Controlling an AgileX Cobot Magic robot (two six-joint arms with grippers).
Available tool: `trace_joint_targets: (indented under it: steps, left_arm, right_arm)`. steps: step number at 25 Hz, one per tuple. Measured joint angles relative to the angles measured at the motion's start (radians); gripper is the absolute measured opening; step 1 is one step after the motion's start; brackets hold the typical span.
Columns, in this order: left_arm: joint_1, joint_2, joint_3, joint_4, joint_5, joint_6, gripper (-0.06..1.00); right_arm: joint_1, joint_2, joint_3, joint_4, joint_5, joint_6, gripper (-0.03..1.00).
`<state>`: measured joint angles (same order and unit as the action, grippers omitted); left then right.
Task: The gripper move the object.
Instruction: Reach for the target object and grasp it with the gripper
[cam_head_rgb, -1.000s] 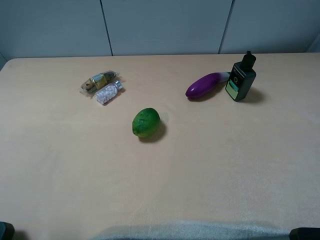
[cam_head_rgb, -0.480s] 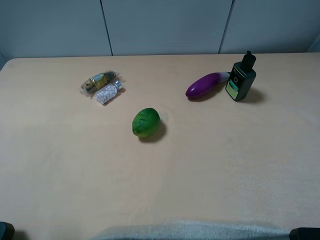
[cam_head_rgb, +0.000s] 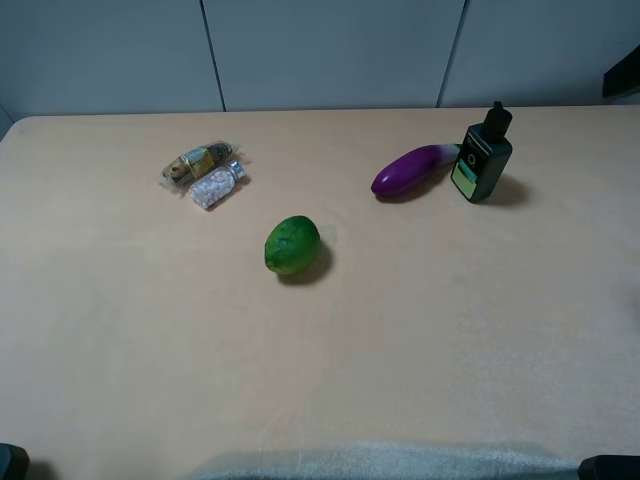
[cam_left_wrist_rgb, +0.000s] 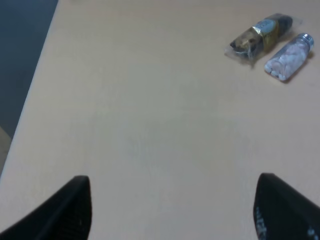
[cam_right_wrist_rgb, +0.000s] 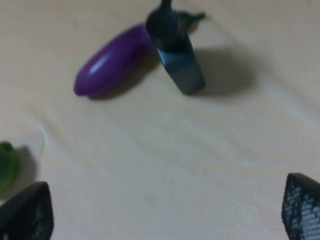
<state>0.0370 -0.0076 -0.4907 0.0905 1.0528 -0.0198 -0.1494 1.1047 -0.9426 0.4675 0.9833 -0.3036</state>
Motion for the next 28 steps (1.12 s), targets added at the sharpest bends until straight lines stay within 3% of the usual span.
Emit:
trace_joint_targets:
  steps: [5,10,16,20,28]
  left_arm:
    - [0.0,0.0,0.0,0.0,0.0,0.0,0.74]
    - [0.0,0.0,0.0,0.0,0.0,0.0,0.74]
    - [0.0,0.0,0.0,0.0,0.0,0.0,0.74]
    - [0.0,0.0,0.0,0.0,0.0,0.0,0.74]
    - [0.0,0.0,0.0,0.0,0.0,0.0,0.74]
  right_arm:
    - [0.189,0.066,-0.001,-0.073,-0.097,0.009,0.69]
    - [0.476,0.166,-0.004,-0.197,-0.165,0.153,0.69]
    - [0.737,0.311,-0.004,-0.293,-0.209,0.327,0.69]
    - [0.847,0.408,-0.004,-0.289,-0.268,0.346,0.69]
    - [0.96,0.561,-0.049,-0.233,-0.35,0.36,0.69]
